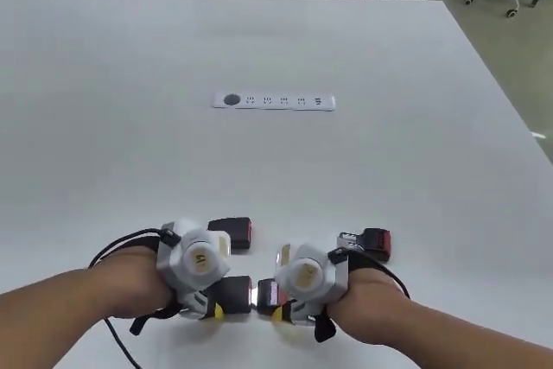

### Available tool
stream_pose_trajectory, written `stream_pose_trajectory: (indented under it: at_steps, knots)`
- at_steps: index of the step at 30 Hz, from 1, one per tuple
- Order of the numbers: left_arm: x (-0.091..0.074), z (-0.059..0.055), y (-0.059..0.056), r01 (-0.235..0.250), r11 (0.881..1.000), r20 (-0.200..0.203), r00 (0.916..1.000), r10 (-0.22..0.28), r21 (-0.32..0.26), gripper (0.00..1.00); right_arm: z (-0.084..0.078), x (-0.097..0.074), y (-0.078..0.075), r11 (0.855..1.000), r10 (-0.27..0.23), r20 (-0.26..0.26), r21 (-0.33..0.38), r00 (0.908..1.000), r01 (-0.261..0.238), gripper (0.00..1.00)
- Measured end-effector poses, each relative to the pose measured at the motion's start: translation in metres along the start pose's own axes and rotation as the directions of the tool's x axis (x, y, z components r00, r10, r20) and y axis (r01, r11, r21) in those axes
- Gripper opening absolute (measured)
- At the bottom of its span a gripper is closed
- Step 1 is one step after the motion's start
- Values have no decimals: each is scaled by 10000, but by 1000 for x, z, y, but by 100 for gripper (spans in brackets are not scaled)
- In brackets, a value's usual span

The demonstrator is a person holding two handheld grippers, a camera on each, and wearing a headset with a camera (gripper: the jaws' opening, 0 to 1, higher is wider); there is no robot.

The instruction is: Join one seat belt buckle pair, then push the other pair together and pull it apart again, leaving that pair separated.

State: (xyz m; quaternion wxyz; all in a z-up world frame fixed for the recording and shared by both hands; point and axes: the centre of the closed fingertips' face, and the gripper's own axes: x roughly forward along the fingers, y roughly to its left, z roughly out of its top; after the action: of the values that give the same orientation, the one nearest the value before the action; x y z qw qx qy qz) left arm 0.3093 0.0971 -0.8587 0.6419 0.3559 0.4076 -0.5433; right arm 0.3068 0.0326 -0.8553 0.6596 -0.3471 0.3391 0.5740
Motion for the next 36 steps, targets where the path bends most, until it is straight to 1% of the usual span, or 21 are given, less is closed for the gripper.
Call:
stream_pose_trajectory:
  at_steps: [1, 2, 4, 7, 9, 10, 12, 13, 16, 20, 22, 24, 26, 27, 29, 31, 32, 35, 36]
  knots:
    - [0, 1, 1, -93, 9999, 35, 10000, 92, 46, 39, 1, -1, 0, 10000, -1, 26, -55, 10000, 1, 34]
    - [-1, 0, 0, -86, 9999, 8, 10000, 86, 107, 38, 2, -2, 0, 10000, -22, 47, -41, 10000, 22, 34]
    - [-5, 1, 0, -79, 10000, 22, 10000, 79, 10, 37, 5, -5, 1, 9999, -107, 133, -76, 9999, 108, 34]
    - [-15, 8, 1, -170, 9998, 229, 9996, 169, 36, 39, 10, -11, 1, 9999, -105, 292, 35, 9995, 104, 34]
    - [-23, 16, 4, -226, 9997, 597, 9980, 228, -37, 40, 18, -18, 2, 9999, -108, 601, 66, 9981, 105, 31]
    - [-27, 20, 6, -204, 9992, 836, 9962, 232, -352, 41, 23, -24, 0, 9997, -244, 765, 33, 9968, 242, 30]
    - [-32, 22, 11, -279, 9984, 1019, 9942, 328, -486, 41, 28, -30, -3, 9995, -321, 921, 75, 9952, 315, 31]
    - [-34, 22, 13, -353, 9981, 1046, 9937, 405, -511, 41, 30, -33, -3, 9995, -311, 990, 60, 9946, 306, 31]
    - [-36, 19, 21, -527, 9973, 957, 9937, 575, -516, 41, 29, -35, -8, 9995, -312, 998, -10, 9945, 314, 32]
    - [-39, 19, 31, -672, 9964, 950, 9929, 719, -511, 42, 22, -37, -16, 9993, -362, 917, -19, 9951, 365, 33]
    - [-40, 20, 35, -745, 9962, 972, 9922, 787, -457, 42, 16, -40, -21, 9991, -426, 887, 6, 9951, 428, 33]
    - [-41, 22, 42, -810, 9956, 1002, 9913, 853, -463, 43, 10, -43, -26, 9989, -479, 831, 53, 9954, 476, 33]
    - [-41, 23, 51, -947, 9944, 1026, 9898, 991, -469, 44, 2, -47, -32, 9988, -492, 732, 101, 9961, 486, 33]
    - [-41, 23, 57, -1102, 9927, 1025, 9881, 1148, -491, 46, -4, -50, -37, 9983, -557, 664, 188, 9962, 546, 33]
    - [-41, 24, 64, -1123, 9923, 1010, 9880, 1172, -528, 46, -12, -54, -42, 9979, -603, 593, 276, 9964, 588, 33]
    - [-40, 24, 73, -1150, 9917, 1003, 9877, 1203, -572, 45, -23, -58, -51, 9969, -722, 476, 333, 9963, 707, 34]
    - [-39, 23, 74, -1158, 9916, 994, 9877, 1211, -572, 45, -27, -60, -55, 9964, -775, 410, 388, 9961, 759, 34]
    - [-38, 22, 86, -1244, 9910, 917, 9875, 1285, -497, 45, -44, -68, -69, 9944, -959, 160, 455, 9953, 951, 34]
    - [-37, 21, 88, -1253, 9910, 911, 9874, 1292, -476, 45, -47, -69, -72, 9940, -997, 117, 456, 9949, 991, 34]
